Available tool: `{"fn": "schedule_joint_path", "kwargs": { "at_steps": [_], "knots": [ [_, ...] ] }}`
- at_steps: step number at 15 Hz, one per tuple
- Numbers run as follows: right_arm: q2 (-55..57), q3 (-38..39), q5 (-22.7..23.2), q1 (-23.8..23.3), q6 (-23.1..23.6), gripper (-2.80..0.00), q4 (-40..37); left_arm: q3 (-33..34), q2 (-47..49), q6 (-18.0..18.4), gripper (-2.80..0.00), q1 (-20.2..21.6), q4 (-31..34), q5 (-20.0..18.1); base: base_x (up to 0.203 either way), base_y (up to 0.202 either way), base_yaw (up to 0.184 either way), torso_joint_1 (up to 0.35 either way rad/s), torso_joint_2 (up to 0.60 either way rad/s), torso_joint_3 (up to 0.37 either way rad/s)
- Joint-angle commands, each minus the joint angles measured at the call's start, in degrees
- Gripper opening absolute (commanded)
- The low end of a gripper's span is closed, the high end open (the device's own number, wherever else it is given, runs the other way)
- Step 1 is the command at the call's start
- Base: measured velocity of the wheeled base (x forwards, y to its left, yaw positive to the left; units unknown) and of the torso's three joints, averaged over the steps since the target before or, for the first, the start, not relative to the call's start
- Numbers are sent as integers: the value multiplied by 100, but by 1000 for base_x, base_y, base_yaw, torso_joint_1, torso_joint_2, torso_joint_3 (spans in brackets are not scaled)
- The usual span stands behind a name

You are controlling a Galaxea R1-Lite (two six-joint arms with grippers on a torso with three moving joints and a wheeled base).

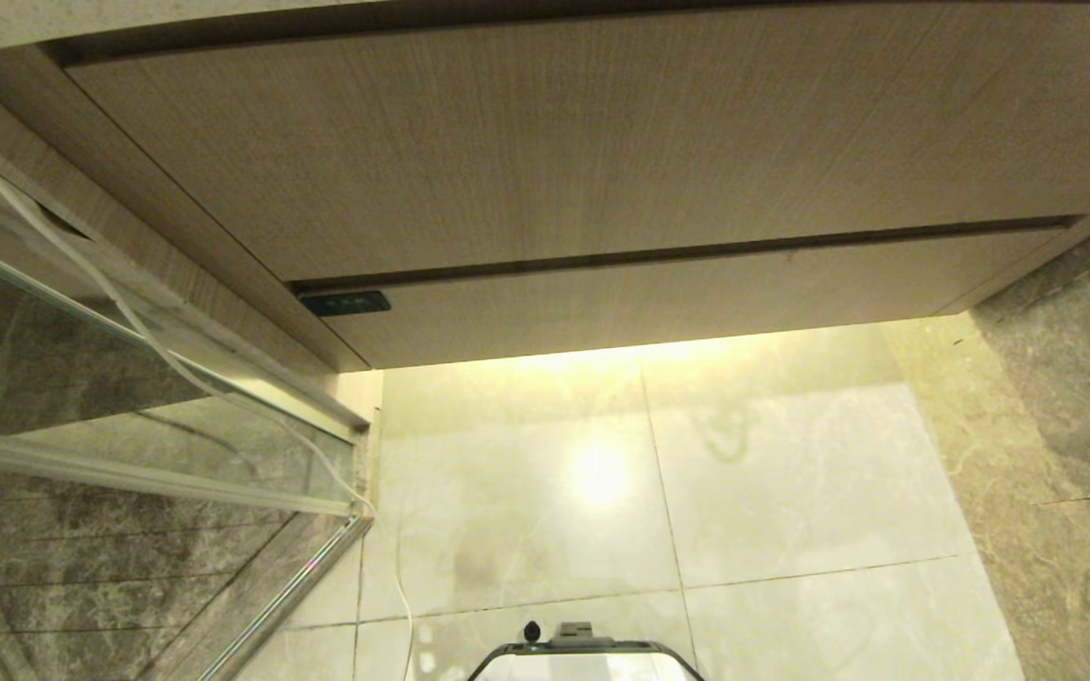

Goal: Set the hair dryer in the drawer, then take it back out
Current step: Pull open the drawer

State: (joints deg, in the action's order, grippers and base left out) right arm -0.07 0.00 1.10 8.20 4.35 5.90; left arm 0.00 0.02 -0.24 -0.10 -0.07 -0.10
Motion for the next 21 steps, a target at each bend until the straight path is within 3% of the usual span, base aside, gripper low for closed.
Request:
{"fn": "schedule_joint_path", "kwargs": {
  "at_steps": [1,6,8,10,12,15,18,21],
  "knots": [
    [-222,229,22,-3,2,-280,8,1,-2,-2,-280,1,-1,2,0,0,0,0,0,0],
    [-222,211,13,-3,57,-280,-2,0,-2,-2,-280,1,-1,1,0,0,0,0,0,0],
    [-222,-143,36,-3,136,-280,-79,9,-2,-2,-280,1,-1,1,0,0,0,0,0,0],
    [-178,-1409,30,-10,162,-280,-704,9,-2,-2,-280,1,-1,10,0,0,0,0,0,0],
    [306,-3446,37,-24,173,-280,-1562,0,-2,-2,-280,1,-1,1,0,0,0,0,0,0],
    [2332,-6084,264,37,192,-280,-3128,9,-2,-2,-280,1,-1,10,0,0,0,0,0,0],
    [4482,-7581,664,339,222,-280,-4320,1,-2,-2,-280,1,-1,1,0,0,0,0,0,0],
    [6112,-8211,986,661,268,-280,-4776,0,-2,-2,-280,1,-1,9,0,0,0,0,0,0]
  ]
}}
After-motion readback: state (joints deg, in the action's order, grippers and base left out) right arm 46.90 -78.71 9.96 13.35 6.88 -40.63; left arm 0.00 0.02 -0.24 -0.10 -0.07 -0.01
